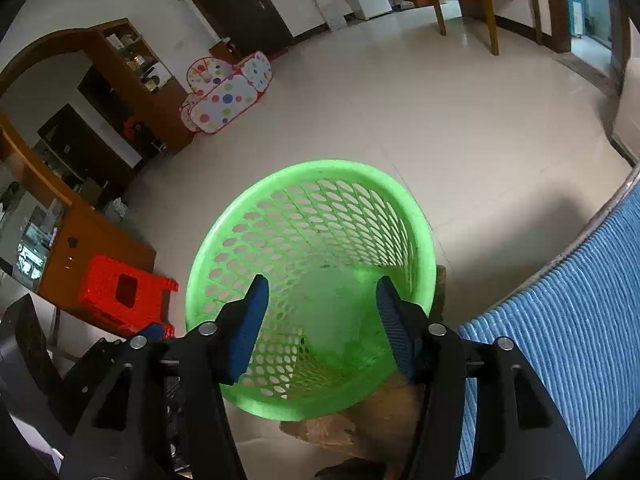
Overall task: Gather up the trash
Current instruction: 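Carry the container with the right tool to the green wastebasket and release, then grasp the clear cup with the right tool while the left tool reaches the orange wrapper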
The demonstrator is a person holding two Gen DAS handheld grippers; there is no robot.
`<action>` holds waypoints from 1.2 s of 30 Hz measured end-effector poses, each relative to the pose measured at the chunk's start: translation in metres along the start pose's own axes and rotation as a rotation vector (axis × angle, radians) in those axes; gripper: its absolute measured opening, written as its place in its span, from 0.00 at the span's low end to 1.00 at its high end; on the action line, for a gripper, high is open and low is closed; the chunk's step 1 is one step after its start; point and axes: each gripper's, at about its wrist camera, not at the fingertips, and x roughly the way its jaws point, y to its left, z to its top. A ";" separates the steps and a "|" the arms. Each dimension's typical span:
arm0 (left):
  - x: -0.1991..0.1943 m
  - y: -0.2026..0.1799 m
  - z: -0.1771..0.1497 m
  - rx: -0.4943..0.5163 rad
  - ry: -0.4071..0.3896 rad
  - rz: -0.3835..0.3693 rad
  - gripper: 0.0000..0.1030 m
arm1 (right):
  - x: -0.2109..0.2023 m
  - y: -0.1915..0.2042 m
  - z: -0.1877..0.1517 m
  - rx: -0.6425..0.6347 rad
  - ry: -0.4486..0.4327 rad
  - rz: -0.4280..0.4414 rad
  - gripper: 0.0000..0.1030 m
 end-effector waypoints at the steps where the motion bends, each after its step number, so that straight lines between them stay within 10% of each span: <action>1: -0.002 0.000 -0.001 0.000 -0.001 0.000 0.76 | -0.007 -0.002 -0.002 0.001 -0.005 0.004 0.56; 15: -0.049 -0.065 -0.014 0.059 -0.072 -0.078 0.79 | -0.127 -0.053 -0.067 -0.042 -0.109 -0.188 0.63; 36: -0.080 -0.253 -0.029 0.225 -0.034 -0.371 0.79 | -0.306 -0.250 -0.165 0.141 -0.219 -0.463 0.94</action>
